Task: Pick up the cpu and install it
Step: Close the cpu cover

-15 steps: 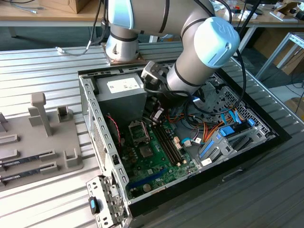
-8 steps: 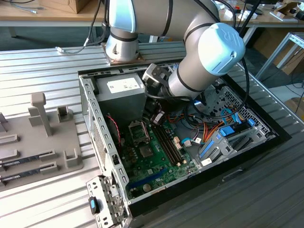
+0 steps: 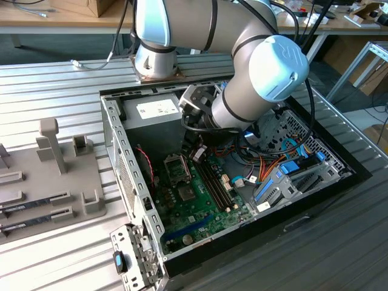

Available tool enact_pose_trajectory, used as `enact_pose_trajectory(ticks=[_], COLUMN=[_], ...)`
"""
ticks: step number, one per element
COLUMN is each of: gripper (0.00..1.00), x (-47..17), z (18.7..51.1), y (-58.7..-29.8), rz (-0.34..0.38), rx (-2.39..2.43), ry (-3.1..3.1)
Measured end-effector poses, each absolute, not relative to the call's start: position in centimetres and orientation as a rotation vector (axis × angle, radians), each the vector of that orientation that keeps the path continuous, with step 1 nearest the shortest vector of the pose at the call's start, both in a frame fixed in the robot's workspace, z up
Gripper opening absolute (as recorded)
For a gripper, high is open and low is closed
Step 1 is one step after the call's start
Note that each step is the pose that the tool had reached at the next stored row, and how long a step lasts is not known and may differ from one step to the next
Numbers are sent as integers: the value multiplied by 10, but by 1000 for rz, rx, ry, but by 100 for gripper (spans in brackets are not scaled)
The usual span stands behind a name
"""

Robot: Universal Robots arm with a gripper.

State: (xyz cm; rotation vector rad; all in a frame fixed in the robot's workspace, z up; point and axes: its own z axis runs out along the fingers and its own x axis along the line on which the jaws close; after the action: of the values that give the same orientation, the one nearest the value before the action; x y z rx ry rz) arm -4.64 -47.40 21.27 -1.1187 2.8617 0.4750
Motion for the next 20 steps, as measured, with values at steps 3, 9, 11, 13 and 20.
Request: enact_pose_trajectory(ticks=[3,9,11,13,20], gripper=[11,11,11,11,11], x=[-47,-47,-47,-47,-48], z=[210,207,206,206,205], y=[-474,-474,-474,-474,-474], rz=[476,476,477,477,477], rx=[-1121,-1125,-1125,-1126,-1126], ry=[2860,2860,2859,2859,2859])
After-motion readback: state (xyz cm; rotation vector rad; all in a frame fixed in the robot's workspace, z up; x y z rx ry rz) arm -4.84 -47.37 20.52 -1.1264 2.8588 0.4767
